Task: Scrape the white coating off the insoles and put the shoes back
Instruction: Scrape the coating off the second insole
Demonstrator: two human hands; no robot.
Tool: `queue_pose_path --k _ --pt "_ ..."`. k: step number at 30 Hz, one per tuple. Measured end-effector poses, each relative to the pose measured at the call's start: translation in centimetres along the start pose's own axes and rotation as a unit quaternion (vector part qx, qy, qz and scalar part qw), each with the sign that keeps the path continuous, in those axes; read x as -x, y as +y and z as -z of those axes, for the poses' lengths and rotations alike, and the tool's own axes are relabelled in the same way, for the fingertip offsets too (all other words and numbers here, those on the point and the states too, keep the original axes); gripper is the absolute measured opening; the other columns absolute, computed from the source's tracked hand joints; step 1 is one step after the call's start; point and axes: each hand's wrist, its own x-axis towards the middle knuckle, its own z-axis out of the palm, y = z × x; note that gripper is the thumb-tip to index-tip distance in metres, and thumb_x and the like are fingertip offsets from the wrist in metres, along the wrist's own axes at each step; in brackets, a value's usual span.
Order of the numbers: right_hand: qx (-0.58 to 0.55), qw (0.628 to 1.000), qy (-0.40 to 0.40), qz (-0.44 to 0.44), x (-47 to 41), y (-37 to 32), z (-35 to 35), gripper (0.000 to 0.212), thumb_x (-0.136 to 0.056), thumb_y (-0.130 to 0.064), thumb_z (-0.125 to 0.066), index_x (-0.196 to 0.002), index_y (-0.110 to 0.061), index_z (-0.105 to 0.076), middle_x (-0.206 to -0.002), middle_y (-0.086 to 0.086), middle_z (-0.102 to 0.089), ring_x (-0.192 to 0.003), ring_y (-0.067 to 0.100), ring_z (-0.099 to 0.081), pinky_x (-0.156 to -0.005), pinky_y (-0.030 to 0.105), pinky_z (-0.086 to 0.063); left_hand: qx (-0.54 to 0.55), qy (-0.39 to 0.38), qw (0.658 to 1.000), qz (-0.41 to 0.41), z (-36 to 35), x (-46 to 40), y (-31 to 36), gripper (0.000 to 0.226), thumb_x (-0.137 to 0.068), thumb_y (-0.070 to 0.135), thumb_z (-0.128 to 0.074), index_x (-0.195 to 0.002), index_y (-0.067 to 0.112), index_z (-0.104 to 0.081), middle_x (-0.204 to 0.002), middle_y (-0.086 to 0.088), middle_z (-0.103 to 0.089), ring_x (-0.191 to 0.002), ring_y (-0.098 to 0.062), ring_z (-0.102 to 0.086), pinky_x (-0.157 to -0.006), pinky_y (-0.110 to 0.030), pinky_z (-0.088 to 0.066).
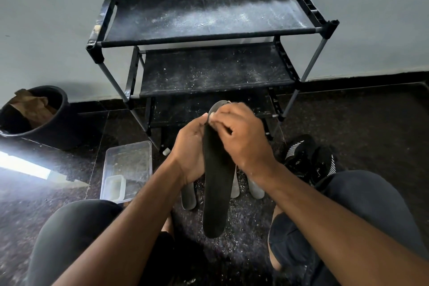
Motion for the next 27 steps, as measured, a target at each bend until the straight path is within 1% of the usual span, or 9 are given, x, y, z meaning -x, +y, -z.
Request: queue_pose_path --k 4,6,9,13,15,18,22,25,27 --pt "0.021 0.996 0.067 -0.058 -1.4 1.1 1.4 0.007 -0.086 -0.002 -0.072 -0.092 -0.002 -0.075 -0.094 0.004 -0.067 -0.091 0.017 -0.062 -0.086 0.017 -0.048 -0.004 -0.031 0.999 0.006 -0.7 0.3 -0.5 0.048 -0.106 0.037 -0.037 -0.112 0.008 -0.076 -0.113 -0.02 -0.069 -0.109 -0.037 -0.063 -0.105 -0.062 -0.048" --pt "0.016 0.998 0.052 -0.042 -0.8 0.7 0.9 0.009 -0.085 0.0 -0.072 -0.092 -0.003 -0.076 -0.094 0.005 -0.068 -0.092 0.018 -0.062 -0.087 0.024 -0.05 0.003 -0.025 1.0 0.01 -0.7 0.4 -0.3 0.046 -0.103 0.037 -0.041 -0.11 0.009 -0.076 -0.108 -0.017 -0.07 -0.105 -0.032 -0.064 -0.099 -0.052 -0.052" --pt "-0.011 1.0 0.008 -0.006 0.3 -0.2 -0.2 0.012 -0.085 0.003 -0.071 -0.095 -0.001 -0.076 -0.096 0.007 -0.068 -0.095 0.018 -0.062 -0.089 0.029 -0.051 0.019 -0.022 1.0 0.011 -0.3 0.2 0.0 0.047 -0.105 0.035 -0.039 -0.13 0.008 -0.069 -0.112 -0.015 -0.069 -0.11 -0.028 -0.065 -0.105 -0.042 -0.047" --pt "-0.011 0.998 0.038 -0.047 -0.8 0.6 0.7 0.007 -0.086 0.0 -0.073 -0.091 -0.003 -0.076 -0.093 0.003 -0.067 -0.091 0.016 -0.062 -0.084 0.025 -0.052 0.017 -0.043 0.999 0.007 -0.6 0.3 -0.1 0.043 -0.101 0.034 -0.045 -0.117 0.005 -0.072 -0.106 -0.017 -0.07 -0.101 -0.031 -0.067 -0.095 -0.049 -0.056" --pt "-0.003 0.995 0.068 -0.066 -1.4 1.1 1.3 0.006 -0.087 -0.002 -0.072 -0.092 -0.003 -0.075 -0.093 0.003 -0.066 -0.09 0.015 -0.063 -0.083 0.021 -0.051 0.003 -0.041 0.999 0.01 -0.9 0.5 -0.2 0.046 -0.104 0.034 -0.041 -0.123 0.003 -0.069 -0.113 -0.021 -0.069 -0.105 -0.036 -0.065 -0.1 -0.059 -0.052" --pt "-0.004 0.997 0.058 -0.056 -0.7 0.4 0.8 0.009 -0.087 0.0 -0.071 -0.093 -0.003 -0.075 -0.094 0.003 -0.067 -0.091 0.016 -0.063 -0.085 0.022 -0.051 0.005 -0.023 1.0 0.018 -0.8 0.5 -0.2 0.046 -0.105 0.035 -0.04 -0.109 0.007 -0.076 -0.104 -0.017 -0.071 -0.098 -0.03 -0.068 -0.091 -0.049 -0.057" --pt "-0.015 0.999 0.012 -0.035 0.4 -0.4 -0.3 0.01 -0.085 0.002 -0.072 -0.094 -0.002 -0.075 -0.094 0.005 -0.066 -0.091 0.016 -0.063 -0.085 0.026 -0.053 0.007 -0.007 1.0 0.017 -0.1 0.3 0.0 0.044 -0.102 0.034 -0.042 -0.12 0.011 -0.075 -0.115 -0.016 -0.068 -0.108 -0.029 -0.065 -0.106 -0.045 -0.047" --pt "-0.035 0.995 0.046 -0.085 -0.8 0.4 0.7 0.007 -0.085 0.0 -0.073 -0.089 -0.004 -0.076 -0.091 0.002 -0.066 -0.086 0.011 -0.063 -0.079 0.016 -0.051 0.015 -0.023 1.0 0.015 -0.6 0.5 0.0 0.042 -0.104 0.032 -0.041 -0.114 0.007 -0.073 -0.102 -0.015 -0.073 -0.092 -0.027 -0.072 -0.084 -0.042 -0.061" --pt "-0.046 0.991 0.069 -0.107 -1.2 0.6 1.2 0.008 -0.085 0.0 -0.073 -0.088 -0.006 -0.077 -0.091 0.0 -0.066 -0.084 0.007 -0.063 -0.076 0.008 -0.047 0.002 -0.018 1.0 0.015 -1.0 0.5 0.0 0.043 -0.107 0.032 -0.037 -0.116 0.007 -0.07 -0.1 -0.015 -0.075 -0.088 -0.027 -0.074 -0.077 -0.042 -0.063"
